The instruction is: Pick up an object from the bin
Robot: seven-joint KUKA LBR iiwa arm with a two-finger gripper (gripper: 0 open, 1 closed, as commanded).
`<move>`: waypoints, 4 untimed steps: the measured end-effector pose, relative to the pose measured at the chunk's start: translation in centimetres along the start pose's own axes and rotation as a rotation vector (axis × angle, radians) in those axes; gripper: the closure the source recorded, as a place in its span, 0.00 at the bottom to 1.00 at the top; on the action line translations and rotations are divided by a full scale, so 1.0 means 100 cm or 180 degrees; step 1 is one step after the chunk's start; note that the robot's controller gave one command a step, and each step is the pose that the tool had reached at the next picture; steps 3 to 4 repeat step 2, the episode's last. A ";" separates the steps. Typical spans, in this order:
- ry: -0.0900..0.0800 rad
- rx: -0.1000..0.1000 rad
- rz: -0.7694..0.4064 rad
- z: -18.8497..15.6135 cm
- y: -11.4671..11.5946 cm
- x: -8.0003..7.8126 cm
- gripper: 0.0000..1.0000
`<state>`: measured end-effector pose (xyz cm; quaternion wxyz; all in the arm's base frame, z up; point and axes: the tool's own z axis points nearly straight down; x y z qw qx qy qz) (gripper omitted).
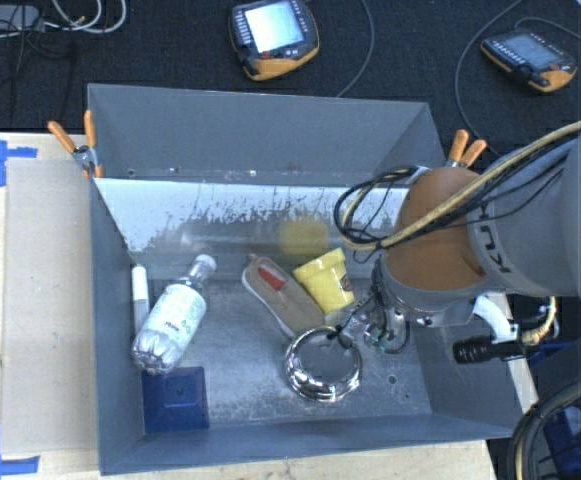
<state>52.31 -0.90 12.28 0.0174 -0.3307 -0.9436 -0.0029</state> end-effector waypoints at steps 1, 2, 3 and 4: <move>-0.0017 -0.0008 -0.0678 -0.177 -0.002 0.010 1.00; -0.0025 -0.0016 -0.0955 -0.232 0.024 0.059 1.00; -0.0025 -0.0016 -0.0955 -0.232 0.024 0.059 1.00; -0.0025 -0.0016 -0.0955 -0.232 0.024 0.059 1.00</move>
Offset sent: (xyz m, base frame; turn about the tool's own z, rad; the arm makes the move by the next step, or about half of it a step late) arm -0.0047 0.0019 0.1748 -0.2129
